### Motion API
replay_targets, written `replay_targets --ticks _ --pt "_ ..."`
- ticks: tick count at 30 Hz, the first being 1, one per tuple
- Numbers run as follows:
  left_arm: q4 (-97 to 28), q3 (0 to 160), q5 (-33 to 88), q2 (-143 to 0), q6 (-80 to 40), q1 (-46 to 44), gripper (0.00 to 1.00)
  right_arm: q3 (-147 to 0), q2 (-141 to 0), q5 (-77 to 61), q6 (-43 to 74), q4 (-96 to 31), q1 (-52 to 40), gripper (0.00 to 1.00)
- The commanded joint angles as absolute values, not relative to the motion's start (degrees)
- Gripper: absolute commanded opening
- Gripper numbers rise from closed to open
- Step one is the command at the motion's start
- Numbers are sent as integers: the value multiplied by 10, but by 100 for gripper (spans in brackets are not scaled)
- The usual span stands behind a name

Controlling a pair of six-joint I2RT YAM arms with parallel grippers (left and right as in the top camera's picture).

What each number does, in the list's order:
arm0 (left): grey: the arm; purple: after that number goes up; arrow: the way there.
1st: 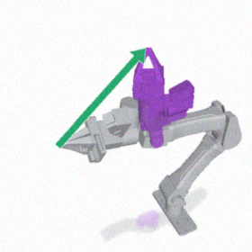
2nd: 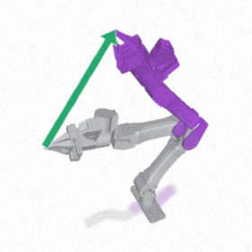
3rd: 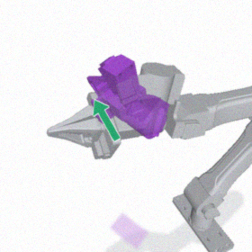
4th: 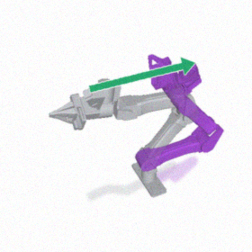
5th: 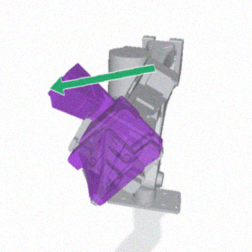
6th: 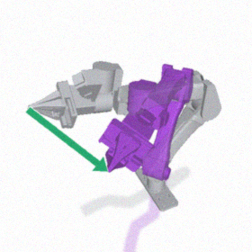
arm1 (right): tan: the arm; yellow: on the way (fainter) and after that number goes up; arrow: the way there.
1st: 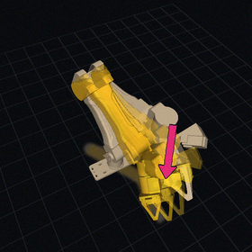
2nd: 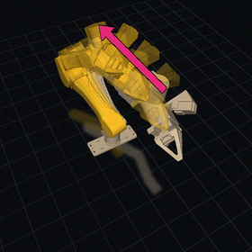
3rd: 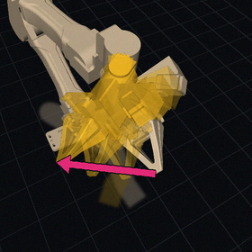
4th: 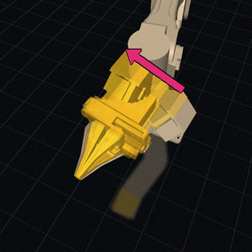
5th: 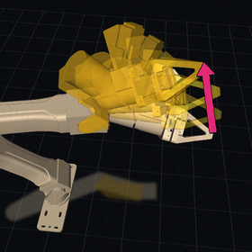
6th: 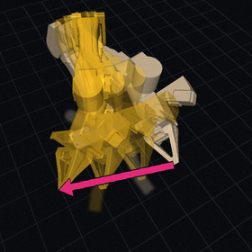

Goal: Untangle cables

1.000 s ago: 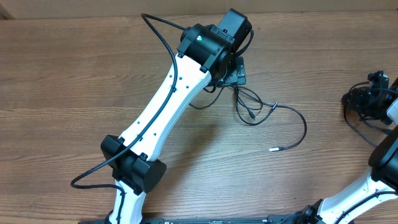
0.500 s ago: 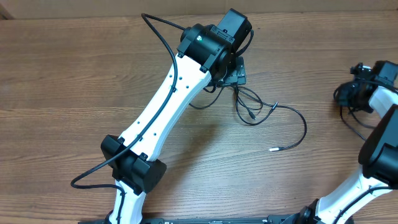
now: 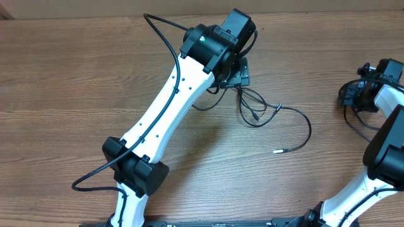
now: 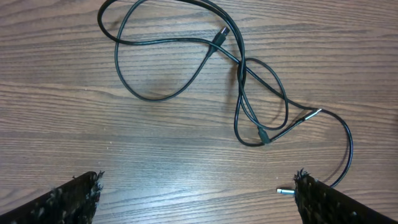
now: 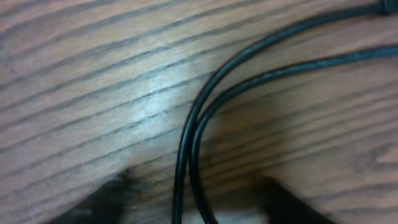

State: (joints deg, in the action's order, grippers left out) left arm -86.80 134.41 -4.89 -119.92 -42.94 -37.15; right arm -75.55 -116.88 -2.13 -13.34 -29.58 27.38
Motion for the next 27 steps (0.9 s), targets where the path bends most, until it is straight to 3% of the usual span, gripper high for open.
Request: replay_targets --ticks 1,6,10,17,27 --pt "-867 1347 -48 -1207 -429 -375 100 -784 -1138 -21 -104 -293 274 85" --pt "-867 1347 -48 -1207 -429 -375 100 -787 -1085 -85 -105 -291 274 92" --pt "-867 1347 -48 -1207 -429 -375 100 -787 -1040 -220 -105 -300 274 100" --pt "-867 1347 -48 -1207 -429 -375 100 -787 -1028 -463 -105 -337 260 100" --pt "-867 1347 -48 -1207 -429 -375 100 -787 -1028 -481 -105 -413 142 100"
